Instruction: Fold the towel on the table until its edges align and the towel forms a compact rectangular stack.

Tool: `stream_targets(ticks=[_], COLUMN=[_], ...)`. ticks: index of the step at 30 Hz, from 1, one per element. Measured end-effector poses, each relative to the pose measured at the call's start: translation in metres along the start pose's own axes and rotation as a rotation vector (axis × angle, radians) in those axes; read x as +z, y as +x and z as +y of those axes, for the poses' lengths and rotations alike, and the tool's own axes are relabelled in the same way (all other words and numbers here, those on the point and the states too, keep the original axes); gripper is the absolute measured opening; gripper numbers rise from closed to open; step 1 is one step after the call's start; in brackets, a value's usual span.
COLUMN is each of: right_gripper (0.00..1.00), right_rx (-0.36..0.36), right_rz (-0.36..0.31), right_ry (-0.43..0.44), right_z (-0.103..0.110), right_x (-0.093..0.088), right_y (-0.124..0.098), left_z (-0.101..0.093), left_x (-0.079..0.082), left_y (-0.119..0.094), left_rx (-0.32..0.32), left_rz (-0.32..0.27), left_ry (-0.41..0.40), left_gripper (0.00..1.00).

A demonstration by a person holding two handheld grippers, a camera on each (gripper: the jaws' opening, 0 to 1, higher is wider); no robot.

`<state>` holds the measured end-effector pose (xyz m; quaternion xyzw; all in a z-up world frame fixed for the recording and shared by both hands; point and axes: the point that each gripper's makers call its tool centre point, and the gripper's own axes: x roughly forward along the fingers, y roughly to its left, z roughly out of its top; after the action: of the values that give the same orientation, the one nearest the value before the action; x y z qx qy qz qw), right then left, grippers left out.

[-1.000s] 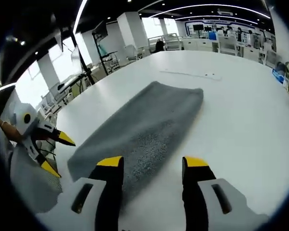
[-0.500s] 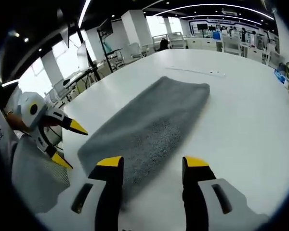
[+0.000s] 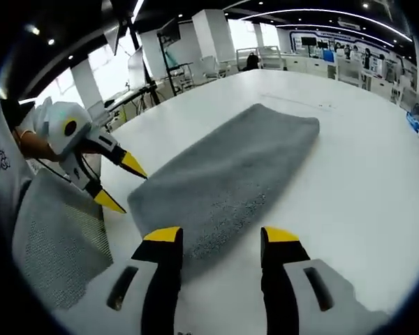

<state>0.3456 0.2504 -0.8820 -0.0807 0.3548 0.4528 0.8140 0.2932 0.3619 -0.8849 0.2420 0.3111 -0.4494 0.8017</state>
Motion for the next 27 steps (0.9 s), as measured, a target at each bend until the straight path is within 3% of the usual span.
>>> stream_targets(ticks=[6,12,20,24,27], right_gripper=[0.4,0.37,0.34,0.35,0.37], right_rx=[0.031,0.077,0.115,0.118,0.122], right_rz=[-0.009,-0.006,0.052,0.081,0.106], right_ry=[-0.055,-0.141,-0.2,-0.231,-0.307], right_z=[0.016,0.038,0.042,0.042,0.039], right_x=[0.001,0.003,-0.018,-0.026,-0.037], right_y=[-0.003,-0.003,0.006,0.009,0.016], left_z=[-0.005,-0.009,-0.008,-0.009,-0.008], left_x=[0.002,-0.003,-0.009,-0.012,-0.013], left_y=[0.006,0.011,0.017,0.021,0.022], left_rx=[-0.027,-0.06,-0.066,-0.072,-0.071], left_rz=[-0.001,0.017,0.045,0.066,0.078], left_ry=[0.025,0.024,0.027,0.071,0.107], left_gripper=[0.3,0.3,0.28,0.28,0.27])
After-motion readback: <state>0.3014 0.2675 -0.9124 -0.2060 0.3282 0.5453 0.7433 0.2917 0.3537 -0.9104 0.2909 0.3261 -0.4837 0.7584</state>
